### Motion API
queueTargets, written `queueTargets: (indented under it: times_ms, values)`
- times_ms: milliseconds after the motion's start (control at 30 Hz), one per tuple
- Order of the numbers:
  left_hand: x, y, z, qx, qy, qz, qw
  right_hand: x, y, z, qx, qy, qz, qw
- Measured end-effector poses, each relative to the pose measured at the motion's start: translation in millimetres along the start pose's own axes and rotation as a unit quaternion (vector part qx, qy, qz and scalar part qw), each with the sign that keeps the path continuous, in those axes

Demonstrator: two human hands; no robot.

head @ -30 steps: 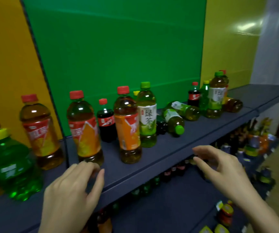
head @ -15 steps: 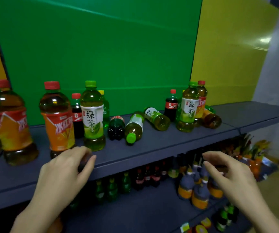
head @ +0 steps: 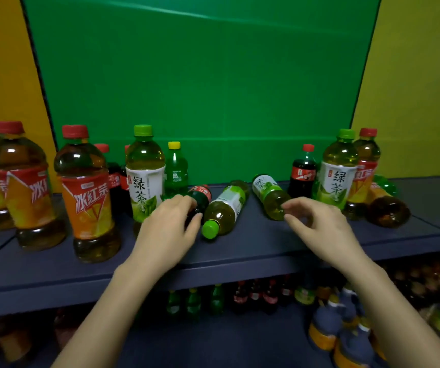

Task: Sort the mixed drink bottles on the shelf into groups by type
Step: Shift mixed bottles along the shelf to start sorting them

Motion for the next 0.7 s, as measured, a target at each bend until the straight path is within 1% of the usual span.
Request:
queueTargets:
  times_ms: [100,167,267,433,500,600,700]
  values:
    - [-5,18,21,-0.018,-0.024,0.013,0.999,-5,21,35,-0.035,-0.035,-0.003,0.999]
    - [-8,29,34,-0.021,-0.044,0.029,0.998,-8,35,56,-0.078,-0.071,-0.042,0.993]
    - [-12,43,53,-0.025,-0.102,0.032,0.994,-11,53,80,-0.155,-0.127,-0.114,0.973]
    - [-21,64,77,-0.147,-0.21,0.044,0.966,-21,76,104,-0.247,-0.233,-0.173,0.925]
    - [-25,66,87,-0.18,-0.234,0.061,0.954,-26,83,111,-0.267,-0.268,-0.201,0.903]
    - [-32,67,102,-0.225,-0.259,0.084,0.935,-32,92,118,-0.275,-0.319,-0.233,0.876]
    - [-38,71,112,-0.268,-0.295,0.078,0.914,-36,102,121,-0.25,-0.363,-0.259,0.859]
Point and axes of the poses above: each hand's wrist, its own z-axis towards the middle knuckle, its own y-axis out of the palm, x = y × z, the point moved 3 cm from there along z, towards the middle knuckle, and after that the axes turned 7 degrees about y, right-handed, at the moved point
